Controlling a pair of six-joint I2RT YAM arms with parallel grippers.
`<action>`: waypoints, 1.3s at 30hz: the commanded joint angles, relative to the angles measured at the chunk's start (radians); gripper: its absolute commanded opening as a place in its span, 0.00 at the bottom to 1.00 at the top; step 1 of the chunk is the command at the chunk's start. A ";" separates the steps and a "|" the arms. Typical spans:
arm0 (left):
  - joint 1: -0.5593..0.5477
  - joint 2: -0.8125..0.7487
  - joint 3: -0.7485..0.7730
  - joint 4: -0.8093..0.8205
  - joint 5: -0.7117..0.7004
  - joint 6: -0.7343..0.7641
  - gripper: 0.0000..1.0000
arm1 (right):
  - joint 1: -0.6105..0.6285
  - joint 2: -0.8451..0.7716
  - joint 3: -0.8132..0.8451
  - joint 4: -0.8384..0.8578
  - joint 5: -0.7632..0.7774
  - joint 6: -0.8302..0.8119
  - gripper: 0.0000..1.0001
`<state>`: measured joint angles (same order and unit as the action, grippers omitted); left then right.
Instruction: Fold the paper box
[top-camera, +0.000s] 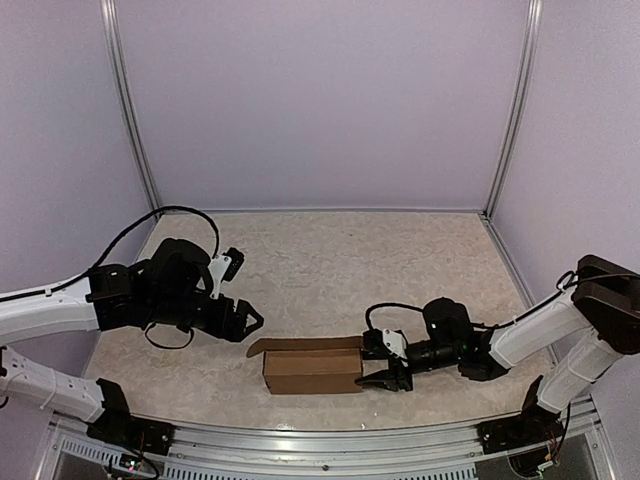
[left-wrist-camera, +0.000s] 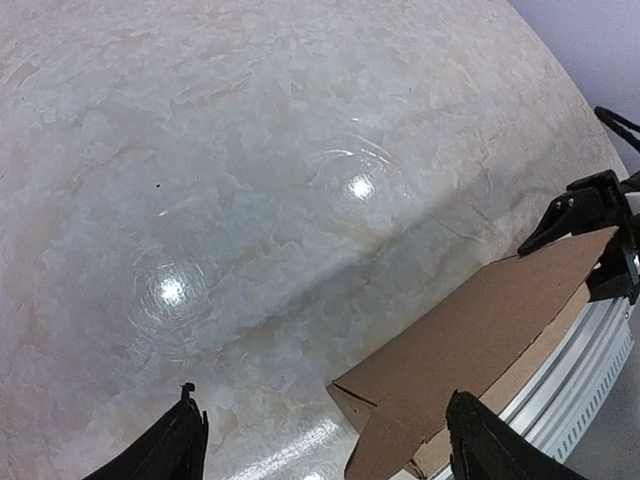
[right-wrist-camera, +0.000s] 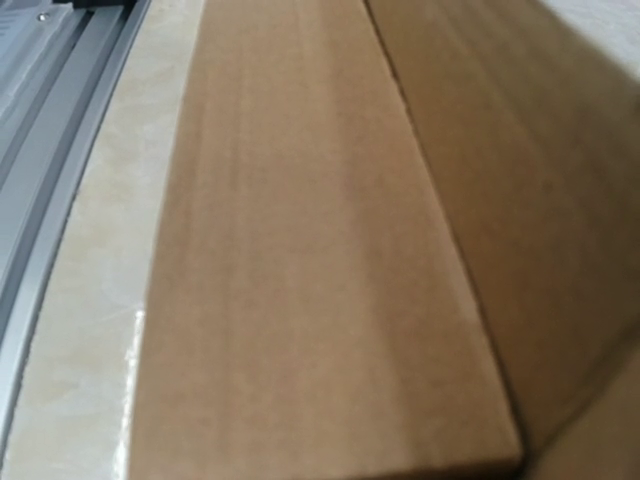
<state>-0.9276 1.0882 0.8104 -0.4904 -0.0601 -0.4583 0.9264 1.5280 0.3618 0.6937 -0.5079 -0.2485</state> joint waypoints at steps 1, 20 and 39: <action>-0.019 0.046 0.041 -0.050 0.014 0.034 0.78 | -0.007 0.034 0.020 -0.036 -0.023 0.004 0.27; -0.094 0.003 0.032 -0.115 0.048 0.041 0.58 | -0.007 0.070 0.045 -0.067 -0.032 -0.001 0.27; -0.130 0.110 0.058 -0.155 0.044 0.048 0.26 | -0.007 0.061 0.047 -0.078 -0.033 -0.002 0.27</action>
<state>-1.0458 1.1751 0.8433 -0.6224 -0.0120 -0.4171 0.9264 1.5795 0.4004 0.6785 -0.5327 -0.2485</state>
